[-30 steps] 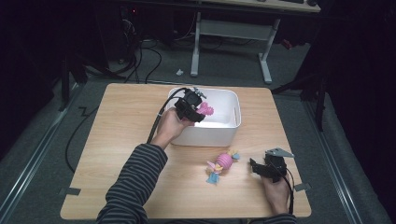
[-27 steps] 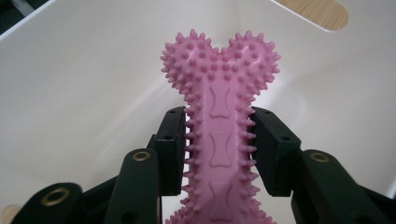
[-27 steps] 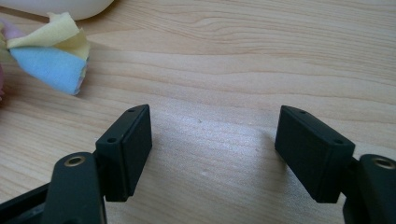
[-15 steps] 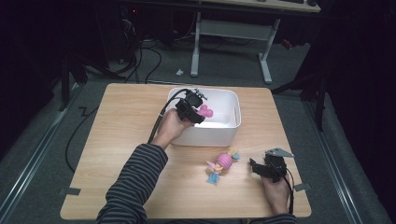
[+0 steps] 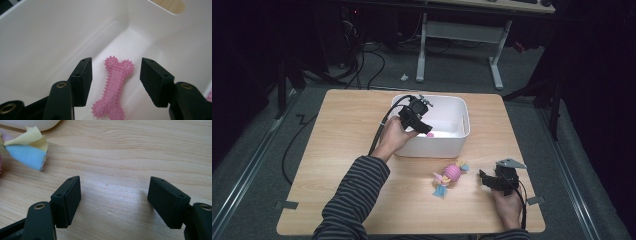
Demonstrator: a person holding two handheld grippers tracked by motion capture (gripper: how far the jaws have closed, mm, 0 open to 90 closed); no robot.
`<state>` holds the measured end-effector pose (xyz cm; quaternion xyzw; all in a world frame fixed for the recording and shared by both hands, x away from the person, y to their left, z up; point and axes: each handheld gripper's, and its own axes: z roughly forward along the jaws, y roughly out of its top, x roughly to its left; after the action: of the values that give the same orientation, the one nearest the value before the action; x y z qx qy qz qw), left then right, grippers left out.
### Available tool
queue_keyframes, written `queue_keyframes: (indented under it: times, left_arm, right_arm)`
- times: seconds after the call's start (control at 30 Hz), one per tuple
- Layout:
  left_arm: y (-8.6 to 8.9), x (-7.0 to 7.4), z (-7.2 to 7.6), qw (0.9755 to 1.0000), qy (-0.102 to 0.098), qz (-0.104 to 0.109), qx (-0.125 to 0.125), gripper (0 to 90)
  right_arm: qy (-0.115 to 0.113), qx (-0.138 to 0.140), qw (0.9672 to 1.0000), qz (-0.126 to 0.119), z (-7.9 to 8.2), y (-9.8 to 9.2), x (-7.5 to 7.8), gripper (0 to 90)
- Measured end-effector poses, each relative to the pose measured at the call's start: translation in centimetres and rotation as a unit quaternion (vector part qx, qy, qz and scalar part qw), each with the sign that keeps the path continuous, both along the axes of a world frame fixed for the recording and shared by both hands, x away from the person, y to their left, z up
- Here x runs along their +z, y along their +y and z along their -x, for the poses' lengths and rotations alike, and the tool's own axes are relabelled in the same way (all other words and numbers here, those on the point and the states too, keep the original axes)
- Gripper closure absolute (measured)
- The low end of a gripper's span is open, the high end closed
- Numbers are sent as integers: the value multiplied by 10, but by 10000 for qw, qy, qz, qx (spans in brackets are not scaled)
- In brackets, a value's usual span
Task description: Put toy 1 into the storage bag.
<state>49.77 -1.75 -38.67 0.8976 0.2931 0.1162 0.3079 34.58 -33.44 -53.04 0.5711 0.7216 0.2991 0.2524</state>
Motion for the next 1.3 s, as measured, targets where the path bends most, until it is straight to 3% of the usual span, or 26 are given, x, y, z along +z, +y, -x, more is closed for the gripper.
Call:
queue_keyframes:
  times: [0.2,0.4,0.6,0.73,0.87,1.3]
  left_arm:
    - [15,14,8,9995,-217,204,82,412]
    - [39,28,24,9973,-462,534,195,408]
    - [56,31,34,9959,-543,661,285,407]
    - [72,34,43,9941,-768,649,400,406]
    - [86,34,50,9926,-838,722,495,406]
    - [112,32,63,9894,-924,885,681,404]
  right_arm:
    - [0,-1,10000,1,0,0,0,271]
    - [-1,0,10000,1,0,0,0,270]
    - [-1,-1,10000,0,0,0,0,270]
    - [-1,-2,10000,-1,0,0,0,271]
    - [0,-2,10000,-2,0,0,0,271]
    - [-1,-3,10000,0,0,0,0,271]
